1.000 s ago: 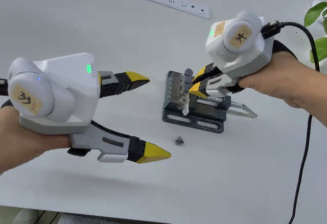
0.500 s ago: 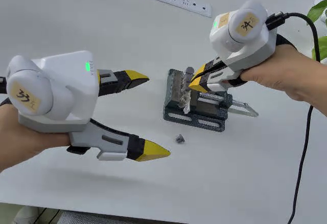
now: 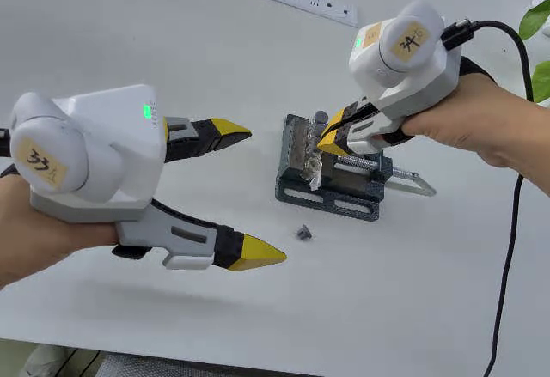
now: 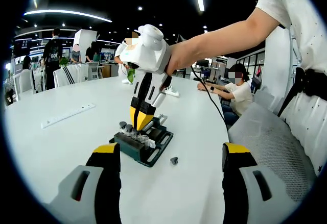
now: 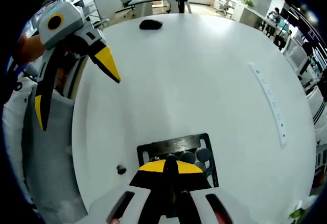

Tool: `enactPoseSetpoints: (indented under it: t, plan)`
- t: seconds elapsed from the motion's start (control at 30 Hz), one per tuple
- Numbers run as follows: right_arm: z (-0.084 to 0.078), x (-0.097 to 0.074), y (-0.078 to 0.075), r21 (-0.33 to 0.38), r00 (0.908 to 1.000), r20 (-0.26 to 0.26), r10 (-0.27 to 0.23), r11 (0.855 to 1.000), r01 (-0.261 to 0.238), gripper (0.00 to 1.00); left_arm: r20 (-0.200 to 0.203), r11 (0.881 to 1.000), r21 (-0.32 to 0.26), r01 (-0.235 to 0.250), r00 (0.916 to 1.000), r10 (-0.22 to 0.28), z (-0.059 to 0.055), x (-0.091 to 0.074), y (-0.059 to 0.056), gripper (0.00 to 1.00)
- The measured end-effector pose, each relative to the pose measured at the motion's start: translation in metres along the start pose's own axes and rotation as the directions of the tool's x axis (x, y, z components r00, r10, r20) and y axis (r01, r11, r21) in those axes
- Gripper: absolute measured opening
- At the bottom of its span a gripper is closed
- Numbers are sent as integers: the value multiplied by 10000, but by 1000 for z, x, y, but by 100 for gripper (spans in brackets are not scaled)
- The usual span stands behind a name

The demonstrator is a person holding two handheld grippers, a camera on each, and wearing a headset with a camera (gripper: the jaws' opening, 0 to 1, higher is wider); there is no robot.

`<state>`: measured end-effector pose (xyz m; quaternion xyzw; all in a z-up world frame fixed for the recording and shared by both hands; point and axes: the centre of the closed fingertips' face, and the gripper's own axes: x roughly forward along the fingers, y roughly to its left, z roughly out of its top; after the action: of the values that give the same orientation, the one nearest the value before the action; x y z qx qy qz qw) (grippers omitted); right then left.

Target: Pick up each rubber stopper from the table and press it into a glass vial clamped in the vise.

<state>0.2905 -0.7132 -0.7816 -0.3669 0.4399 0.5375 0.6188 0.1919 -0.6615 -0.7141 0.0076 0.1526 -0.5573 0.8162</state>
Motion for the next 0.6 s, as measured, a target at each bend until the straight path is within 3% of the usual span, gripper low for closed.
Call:
enactPoseSetpoints:
  t: [0.6]
  plan:
    - [-1,2,-1,-304,9973,-676,271,9991,-292,0,62,10000,-22,34,10000,-34,3,2,2,81]
